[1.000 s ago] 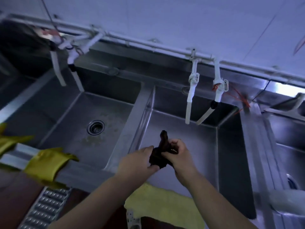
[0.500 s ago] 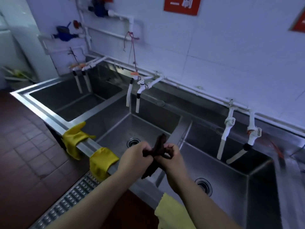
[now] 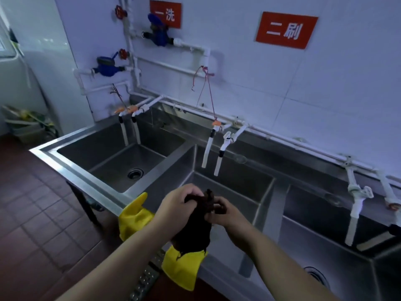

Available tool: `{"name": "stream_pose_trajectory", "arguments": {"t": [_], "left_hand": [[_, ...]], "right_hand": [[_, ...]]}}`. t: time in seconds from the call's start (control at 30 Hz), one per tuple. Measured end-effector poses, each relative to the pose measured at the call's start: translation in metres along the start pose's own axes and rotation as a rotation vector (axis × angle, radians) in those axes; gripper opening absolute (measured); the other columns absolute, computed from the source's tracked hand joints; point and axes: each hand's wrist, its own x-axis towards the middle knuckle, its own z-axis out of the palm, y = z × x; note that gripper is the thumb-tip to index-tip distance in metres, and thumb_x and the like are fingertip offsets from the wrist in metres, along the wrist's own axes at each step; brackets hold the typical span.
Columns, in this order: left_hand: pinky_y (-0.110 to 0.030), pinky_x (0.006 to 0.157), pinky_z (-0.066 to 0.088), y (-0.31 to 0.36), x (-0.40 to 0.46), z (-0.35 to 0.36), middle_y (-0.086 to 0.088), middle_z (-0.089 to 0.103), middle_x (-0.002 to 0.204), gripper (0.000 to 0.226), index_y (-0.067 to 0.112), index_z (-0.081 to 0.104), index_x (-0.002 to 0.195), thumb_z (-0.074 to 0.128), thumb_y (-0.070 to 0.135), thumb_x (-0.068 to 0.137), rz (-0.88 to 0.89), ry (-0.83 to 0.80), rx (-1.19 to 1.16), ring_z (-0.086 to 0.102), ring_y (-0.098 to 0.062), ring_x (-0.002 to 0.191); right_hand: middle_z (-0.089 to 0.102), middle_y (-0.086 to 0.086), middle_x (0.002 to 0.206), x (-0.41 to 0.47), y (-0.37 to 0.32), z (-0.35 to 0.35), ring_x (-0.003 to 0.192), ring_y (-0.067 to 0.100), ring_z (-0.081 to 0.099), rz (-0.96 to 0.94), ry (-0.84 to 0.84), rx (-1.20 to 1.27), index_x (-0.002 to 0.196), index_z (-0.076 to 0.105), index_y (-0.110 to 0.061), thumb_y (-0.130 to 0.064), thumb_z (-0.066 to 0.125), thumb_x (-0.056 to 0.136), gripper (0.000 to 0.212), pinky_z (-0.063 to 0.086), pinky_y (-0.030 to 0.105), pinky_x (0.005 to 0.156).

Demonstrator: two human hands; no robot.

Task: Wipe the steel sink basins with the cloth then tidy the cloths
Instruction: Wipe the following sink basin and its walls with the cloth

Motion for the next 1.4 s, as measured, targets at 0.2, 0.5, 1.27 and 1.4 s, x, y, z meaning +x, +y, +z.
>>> {"name": "stream_pose_trajectory", "arguments": {"t": [0.2,0.5,1.27,1.4], "left_hand": [[-0.021,0.060,0.046,-0.041,0.060,-0.059,0.007,0.066,0.078,0.028,0.025,0.065,0.079,0.052,0.000,0.081,-0.013,-0.035,0.004,0.061,-0.010,0.075],[-0.026,0.062,0.049,-0.104,0.157,-0.052,0.012,0.064,0.077,0.019,0.028,0.064,0.082,0.057,0.009,0.082,-0.060,-0.126,0.132,0.061,-0.006,0.075],[-0.026,0.077,0.043,-0.279,0.287,0.002,0.002,0.065,0.115,0.026,0.028,0.061,0.114,0.047,0.025,0.092,-0.151,-0.702,0.715,0.060,-0.022,0.105],[-0.034,0.079,0.049,-0.285,0.340,-0.005,-0.001,0.066,0.111,0.029,0.025,0.064,0.112,0.050,0.016,0.089,0.191,-0.620,0.912,0.063,-0.030,0.098]], "right_hand": [[0.064,0.006,0.100,0.064,-0.019,0.036,0.089,0.013,0.064,-0.082,0.216,-0.061,0.110,0.054,-0.015,0.000,0.077,0.068,0.050,0.053,0.025,0.072],[0.061,-0.002,0.088,0.150,-0.007,0.009,0.083,0.014,0.061,-0.140,0.377,-0.591,0.079,0.070,-0.030,-0.011,0.073,0.077,0.019,0.049,0.029,0.077],[0.052,0.009,0.125,0.306,0.227,-0.038,0.114,0.025,0.050,0.456,-0.301,-1.127,0.113,0.064,-0.010,-0.001,0.044,0.092,0.031,0.043,0.031,0.089],[0.041,0.011,0.145,0.316,0.252,-0.021,0.131,0.026,0.038,0.324,-0.418,-1.192,0.135,0.052,-0.014,-0.012,0.044,0.096,0.039,0.037,0.032,0.103]]}}
